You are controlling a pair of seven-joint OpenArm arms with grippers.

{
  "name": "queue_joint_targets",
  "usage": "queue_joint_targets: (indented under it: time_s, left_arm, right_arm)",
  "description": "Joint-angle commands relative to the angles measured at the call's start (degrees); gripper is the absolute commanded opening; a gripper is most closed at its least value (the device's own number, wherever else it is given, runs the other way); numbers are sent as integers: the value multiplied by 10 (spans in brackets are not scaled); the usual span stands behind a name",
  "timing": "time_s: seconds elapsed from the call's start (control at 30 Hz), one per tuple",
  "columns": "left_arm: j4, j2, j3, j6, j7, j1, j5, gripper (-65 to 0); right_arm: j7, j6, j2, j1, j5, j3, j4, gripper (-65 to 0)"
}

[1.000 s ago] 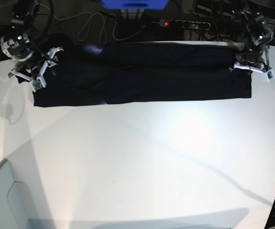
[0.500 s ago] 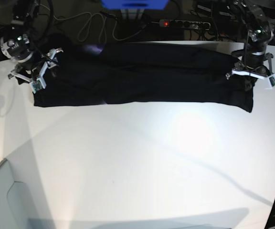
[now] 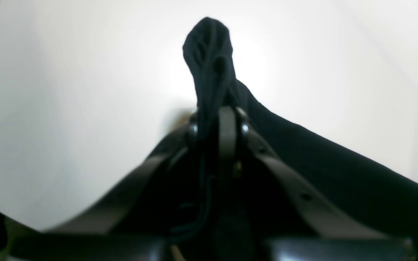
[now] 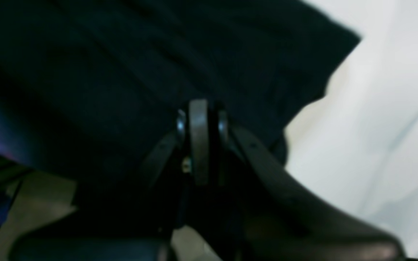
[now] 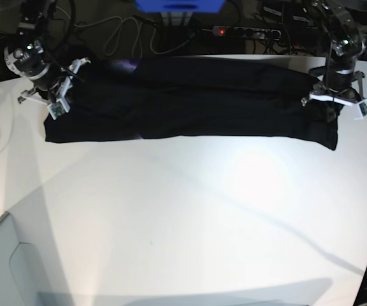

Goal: Fold the T-shirt properly

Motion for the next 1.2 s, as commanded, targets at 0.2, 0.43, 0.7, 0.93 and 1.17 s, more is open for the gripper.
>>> queue_joint_targets:
  time_s: [0.2,0.43,0.7,0.93,1.17]
  left_arm:
    - [14,-6,-5,1,-12,1,-2,-650]
    - [16,-6,-3,1,-12,9,-2,-650]
    - [39,6,18,1,-12,10,-3,-650]
    - [46,7,124,2,-18,37,-3,-650]
    - [46,7,238,4,-19,47,-3,-650]
  right_arm:
    - [40,16,18,16,1,3,-71,-649]
    - [46,16,44,61,1,2,-129,-649]
    - [42,16,48,80,1,2,-135,-649]
    - [42,16,42,78,1,1,-135,-649]
    - [42,16,41,77,1,1,-134,-649]
